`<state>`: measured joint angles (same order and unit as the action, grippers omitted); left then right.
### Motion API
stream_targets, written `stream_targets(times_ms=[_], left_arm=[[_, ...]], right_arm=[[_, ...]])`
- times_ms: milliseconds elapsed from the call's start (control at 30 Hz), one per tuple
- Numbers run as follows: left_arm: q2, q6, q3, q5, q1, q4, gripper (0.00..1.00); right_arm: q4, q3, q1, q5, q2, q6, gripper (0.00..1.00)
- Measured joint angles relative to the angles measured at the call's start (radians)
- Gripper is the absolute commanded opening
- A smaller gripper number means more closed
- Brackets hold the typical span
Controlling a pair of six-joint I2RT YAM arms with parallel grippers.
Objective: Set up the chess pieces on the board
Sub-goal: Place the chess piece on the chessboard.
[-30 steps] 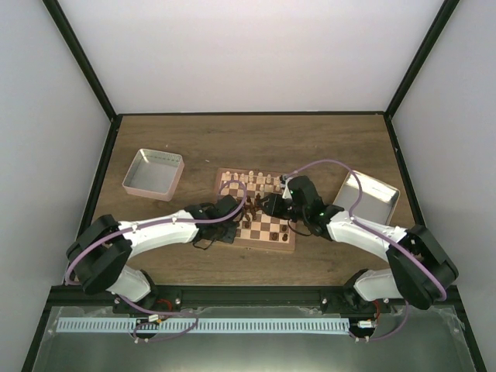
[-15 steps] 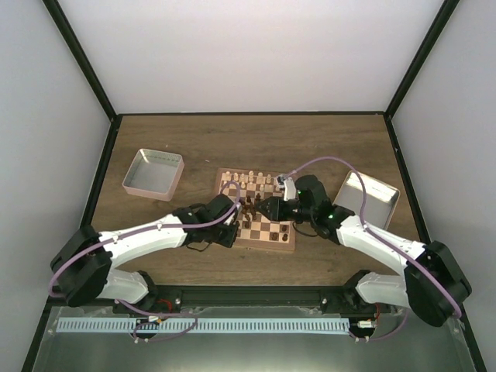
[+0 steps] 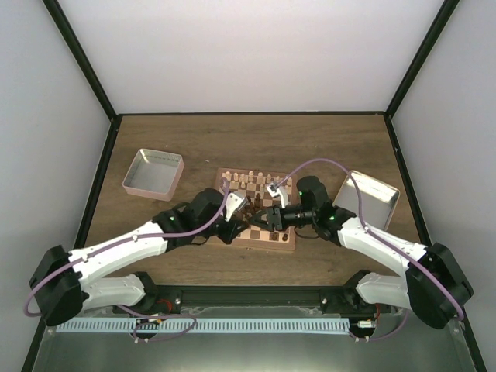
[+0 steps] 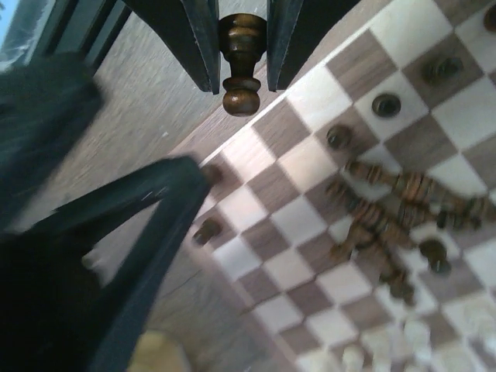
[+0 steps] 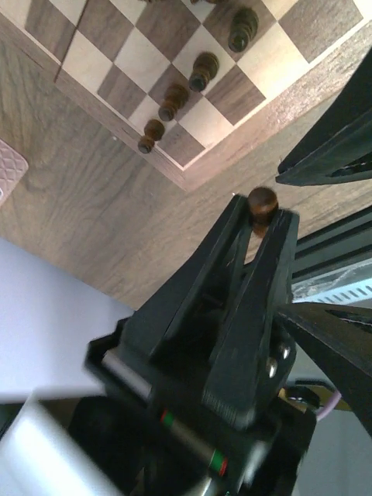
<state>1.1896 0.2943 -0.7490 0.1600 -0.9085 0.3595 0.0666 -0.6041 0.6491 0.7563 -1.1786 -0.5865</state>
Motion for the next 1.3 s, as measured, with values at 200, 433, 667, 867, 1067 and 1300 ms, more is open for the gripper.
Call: stream_targets(times_ms=[200, 433, 667, 867, 1067, 1300], left_arm=[[-0.098, -0.098, 0.015, 0.040, 0.000, -0.124, 0.16], [-0.135, -0.284, 0.065, 0.071, -0.001, -0.261, 0.15], [-0.151, -0.457, 0.110, 0.096, -0.002, -0.356, 0.15], [-0.150, -0.534, 0.110, 0.096, -0.002, -0.395, 0.15], [-0.128, -0.572, 0.110, 0.093, -0.002, -0.395, 0.15], [-0.121, -0.591, 0.110, 0.088, -0.003, -0.395, 0.20]], right_arm=[[-0.053, -0.005, 0.000, 0.023, 0.031, 0.006, 0.41], [-0.107, -0.057, 0.000, -0.052, 0.126, -0.030, 0.40], [-0.121, -0.074, 0.000, -0.073, 0.145, -0.046, 0.37], [-0.154, -0.074, 0.000, -0.084, 0.138, -0.048, 0.33], [-0.152, -0.076, -0.002, -0.064, 0.112, -0.056, 0.23], [-0.143, -0.080, -0.006, -0.016, 0.096, -0.064, 0.09]])
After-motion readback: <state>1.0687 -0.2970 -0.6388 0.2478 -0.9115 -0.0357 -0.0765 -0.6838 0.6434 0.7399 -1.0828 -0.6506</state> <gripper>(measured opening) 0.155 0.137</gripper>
